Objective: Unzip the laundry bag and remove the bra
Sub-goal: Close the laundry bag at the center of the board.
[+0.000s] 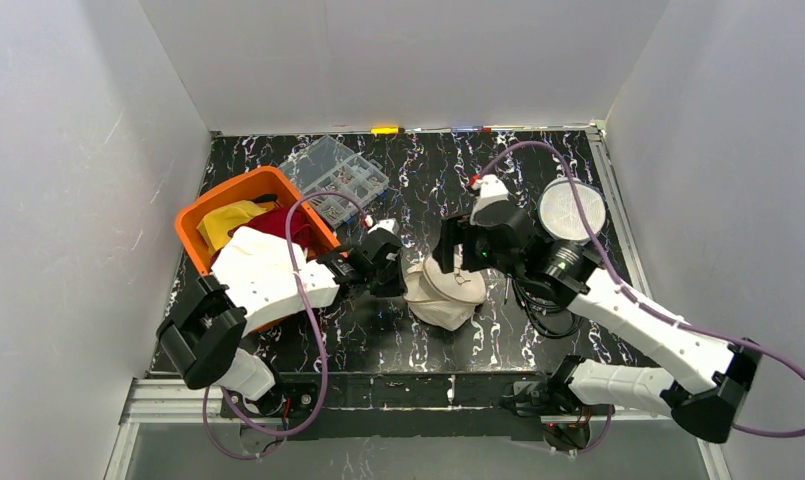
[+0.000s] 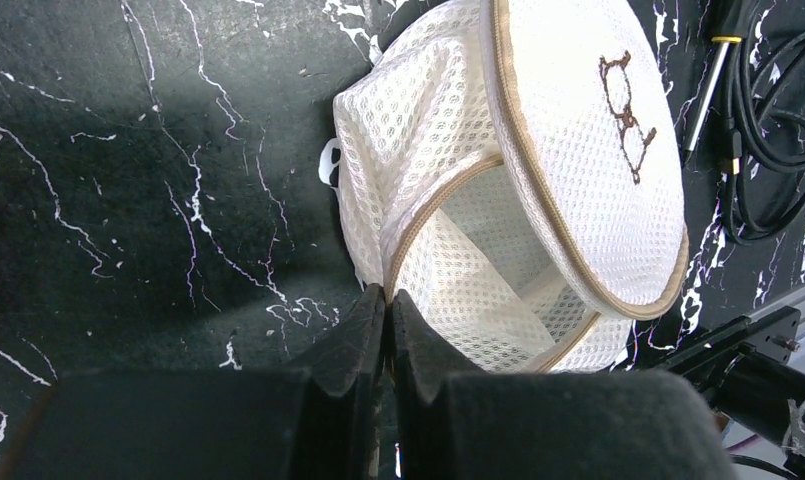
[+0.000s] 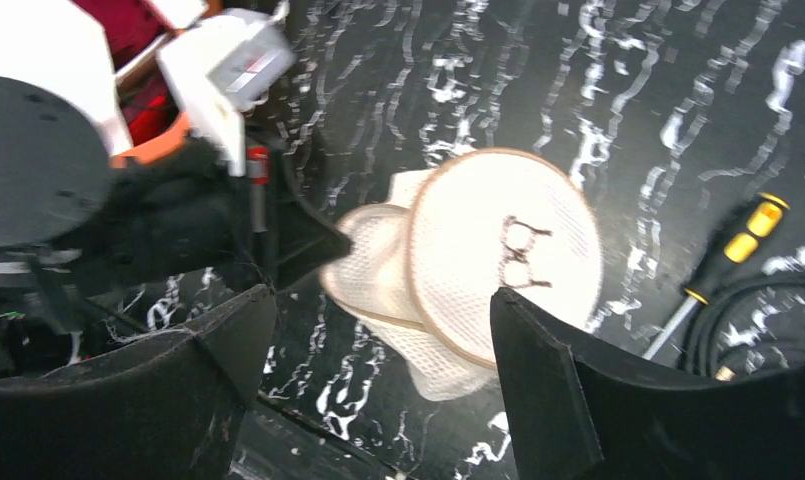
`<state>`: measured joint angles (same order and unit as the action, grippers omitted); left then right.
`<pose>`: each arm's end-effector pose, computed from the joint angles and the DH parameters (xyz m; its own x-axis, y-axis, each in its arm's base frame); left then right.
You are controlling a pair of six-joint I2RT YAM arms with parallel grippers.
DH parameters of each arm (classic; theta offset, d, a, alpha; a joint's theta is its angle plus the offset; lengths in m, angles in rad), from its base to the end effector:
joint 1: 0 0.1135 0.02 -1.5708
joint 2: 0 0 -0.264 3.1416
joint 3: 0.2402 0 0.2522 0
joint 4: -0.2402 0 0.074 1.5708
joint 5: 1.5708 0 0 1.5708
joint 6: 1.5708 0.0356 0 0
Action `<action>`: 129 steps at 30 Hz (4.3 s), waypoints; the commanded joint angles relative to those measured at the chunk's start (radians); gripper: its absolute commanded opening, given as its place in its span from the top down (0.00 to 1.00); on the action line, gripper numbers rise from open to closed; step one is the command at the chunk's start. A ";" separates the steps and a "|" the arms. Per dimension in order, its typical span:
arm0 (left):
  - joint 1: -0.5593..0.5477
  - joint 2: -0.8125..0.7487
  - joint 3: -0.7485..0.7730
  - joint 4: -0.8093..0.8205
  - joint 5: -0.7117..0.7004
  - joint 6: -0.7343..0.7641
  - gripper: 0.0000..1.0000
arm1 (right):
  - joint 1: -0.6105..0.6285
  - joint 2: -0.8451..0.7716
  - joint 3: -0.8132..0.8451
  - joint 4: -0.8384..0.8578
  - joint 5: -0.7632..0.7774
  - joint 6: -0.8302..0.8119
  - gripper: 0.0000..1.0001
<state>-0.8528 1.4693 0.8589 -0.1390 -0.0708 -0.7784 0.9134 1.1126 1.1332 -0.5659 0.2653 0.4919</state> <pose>0.2049 -0.2307 0.2103 -0.8227 -0.1228 -0.5551 0.1960 0.8552 -0.4797 0.1538 0.1839 0.3591 -0.5755 0.0004 -0.8178 -0.4029 0.8701 0.2839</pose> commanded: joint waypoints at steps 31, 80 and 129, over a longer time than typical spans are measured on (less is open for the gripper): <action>0.000 0.165 0.407 -0.404 0.022 -0.450 0.40 | -0.083 -0.509 -0.376 -0.057 0.275 0.248 0.21; 0.021 -0.260 -0.095 0.202 0.123 -0.246 1.00 | -0.083 -0.584 -0.554 0.104 0.101 0.283 0.21; 0.052 -0.423 -0.309 0.374 0.147 -0.246 1.00 | -0.293 0.275 -1.065 1.675 -0.447 0.691 0.76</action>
<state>-0.8059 1.0756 0.5640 0.2317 0.0750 -1.0393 0.6228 1.3884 0.0849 0.9890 -0.1608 1.1606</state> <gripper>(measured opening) 0.014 0.322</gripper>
